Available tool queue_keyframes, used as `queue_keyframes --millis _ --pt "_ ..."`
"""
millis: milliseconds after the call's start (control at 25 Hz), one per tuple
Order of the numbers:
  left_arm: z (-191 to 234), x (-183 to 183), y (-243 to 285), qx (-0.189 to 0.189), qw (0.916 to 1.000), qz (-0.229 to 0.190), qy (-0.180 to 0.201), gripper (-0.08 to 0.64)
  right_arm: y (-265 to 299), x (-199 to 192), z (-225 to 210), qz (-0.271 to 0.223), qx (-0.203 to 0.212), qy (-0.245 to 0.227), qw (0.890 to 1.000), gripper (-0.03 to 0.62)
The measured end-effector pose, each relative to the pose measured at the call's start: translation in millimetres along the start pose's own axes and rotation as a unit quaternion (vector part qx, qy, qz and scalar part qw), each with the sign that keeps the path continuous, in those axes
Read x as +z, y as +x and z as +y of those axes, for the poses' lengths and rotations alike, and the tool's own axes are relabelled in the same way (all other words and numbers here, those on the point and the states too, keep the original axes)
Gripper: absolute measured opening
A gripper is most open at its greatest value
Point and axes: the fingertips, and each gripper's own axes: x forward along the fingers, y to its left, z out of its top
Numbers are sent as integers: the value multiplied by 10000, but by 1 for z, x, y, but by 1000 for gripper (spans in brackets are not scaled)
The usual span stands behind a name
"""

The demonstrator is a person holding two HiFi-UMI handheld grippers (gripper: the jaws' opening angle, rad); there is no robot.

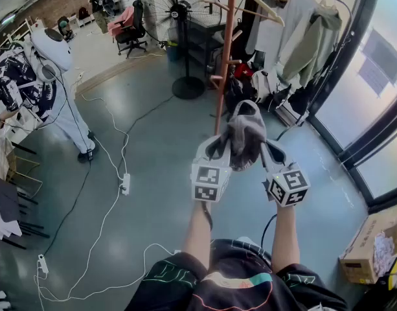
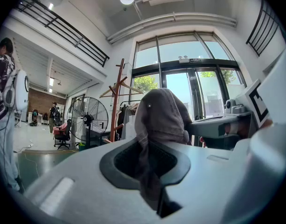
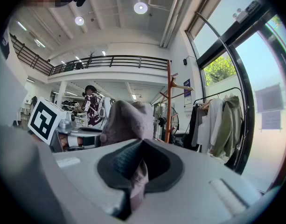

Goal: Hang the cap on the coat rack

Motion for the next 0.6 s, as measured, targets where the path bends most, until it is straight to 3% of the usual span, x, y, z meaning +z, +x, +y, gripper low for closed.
queue_keyframes --millis 600 --pt "-23 10 -7 -173 9997 -134 101 49 -22 3 -8 -121 -178 113 9997 8"
